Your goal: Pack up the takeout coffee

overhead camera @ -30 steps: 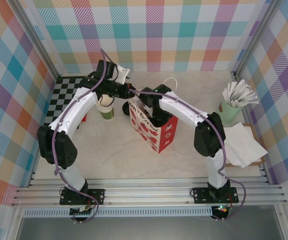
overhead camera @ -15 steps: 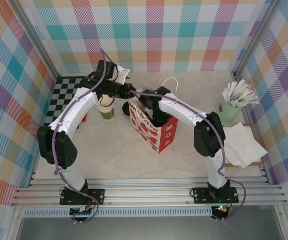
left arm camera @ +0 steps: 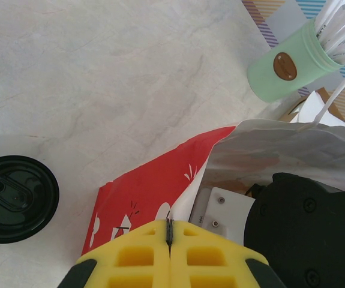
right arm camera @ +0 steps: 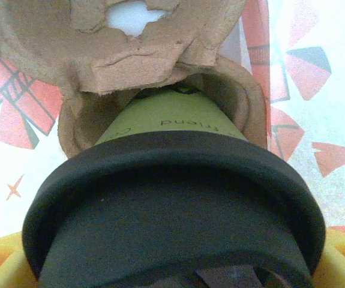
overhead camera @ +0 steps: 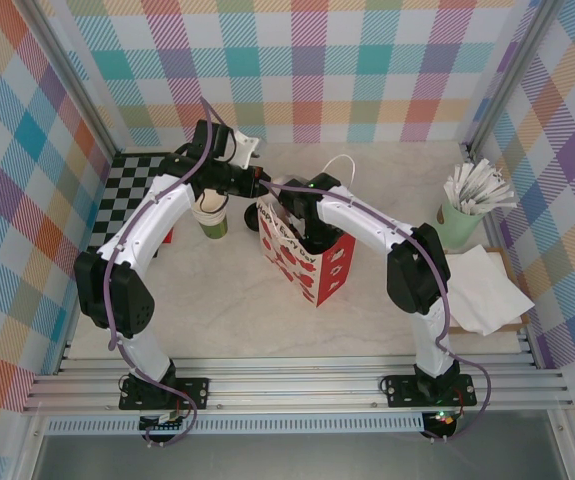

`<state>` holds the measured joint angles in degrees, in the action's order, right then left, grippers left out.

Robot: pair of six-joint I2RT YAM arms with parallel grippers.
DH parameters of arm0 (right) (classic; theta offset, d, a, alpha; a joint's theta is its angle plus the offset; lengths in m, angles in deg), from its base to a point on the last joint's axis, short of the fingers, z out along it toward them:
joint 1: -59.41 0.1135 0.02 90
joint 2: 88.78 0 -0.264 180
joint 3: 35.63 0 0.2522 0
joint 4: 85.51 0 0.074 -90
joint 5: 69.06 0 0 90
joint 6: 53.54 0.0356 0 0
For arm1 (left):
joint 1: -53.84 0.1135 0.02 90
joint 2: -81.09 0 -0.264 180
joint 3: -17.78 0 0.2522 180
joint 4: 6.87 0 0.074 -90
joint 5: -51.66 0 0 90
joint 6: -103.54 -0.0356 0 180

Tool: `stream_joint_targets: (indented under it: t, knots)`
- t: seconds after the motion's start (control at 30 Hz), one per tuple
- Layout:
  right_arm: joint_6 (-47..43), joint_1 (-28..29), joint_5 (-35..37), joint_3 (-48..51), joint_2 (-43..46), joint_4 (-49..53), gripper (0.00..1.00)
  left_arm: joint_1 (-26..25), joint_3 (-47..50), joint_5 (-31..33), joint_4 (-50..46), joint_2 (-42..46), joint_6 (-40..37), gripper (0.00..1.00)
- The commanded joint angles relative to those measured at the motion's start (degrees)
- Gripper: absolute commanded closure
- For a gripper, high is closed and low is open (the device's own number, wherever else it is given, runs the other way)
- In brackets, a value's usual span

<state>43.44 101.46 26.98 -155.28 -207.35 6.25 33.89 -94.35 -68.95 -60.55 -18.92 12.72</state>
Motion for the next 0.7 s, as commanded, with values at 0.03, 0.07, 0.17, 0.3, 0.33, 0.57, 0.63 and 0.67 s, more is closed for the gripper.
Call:
stream_joint_targets:
  t: [0.03,0.07,0.17,0.3,0.33,0.57,0.63,0.67]
  knots:
    - [-1.0,-0.1,0.8,1.9,-2.8,0.9,0.72,0.4,0.6,-1.5,-0.6,-0.9,0.4,1.00]
    - [-0.9,-0.1,0.8,1.9,-2.8,1.0,0.72,0.4,0.5,-1.5,-0.7,-0.9,0.5,1.00]
    - [-1.0,-0.1,0.9,1.7,-2.8,1.0,0.72,0.4,0.5,-1.6,-0.7,-0.9,0.5,1.00]
    - [-1.0,-0.1,0.9,1.4,-2.9,1.1,0.72,0.4,0.4,-1.6,-0.7,-1.1,0.5,1.00]
    - [-1.1,-0.1,0.9,1.4,-2.9,1.2,0.72,0.4,0.4,-1.7,-0.7,-1.0,0.5,1.00]
    - [-1.1,-0.1,1.0,1.9,-2.9,0.6,0.72,0.4,0.4,-1.7,-0.8,-1.1,0.4,1.00]
    - [-1.1,-0.1,0.9,2.1,-3.0,0.4,0.72,0.4,0.4,-1.7,-0.8,-1.2,0.5,1.00]
    - [-1.1,-0.1,0.9,2.1,-3.2,0.4,0.72,0.4,0.4,-1.7,-0.8,-1.2,0.4,1.00]
